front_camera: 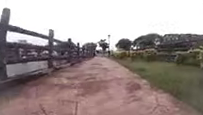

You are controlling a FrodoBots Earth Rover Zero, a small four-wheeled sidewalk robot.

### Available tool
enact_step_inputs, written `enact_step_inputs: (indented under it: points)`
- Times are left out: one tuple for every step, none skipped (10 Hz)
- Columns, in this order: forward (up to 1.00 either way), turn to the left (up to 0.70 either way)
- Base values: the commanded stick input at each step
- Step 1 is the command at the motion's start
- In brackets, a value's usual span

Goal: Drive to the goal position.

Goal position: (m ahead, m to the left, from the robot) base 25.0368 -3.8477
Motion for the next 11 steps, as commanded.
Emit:
enact_step_inputs:
  points:
    - [1.0,0.02]
    - [1.0,0.02]
    - [1.0,0.02]
    - [1.0,0.02]
    - [1.0,0.02]
    - [1.0,0.02]
    - [1.0,0.02]
    - [1.0,0.02]
    - [1.0,0.02]
    - [1.0,0.02]
    - [1.0,0.02]
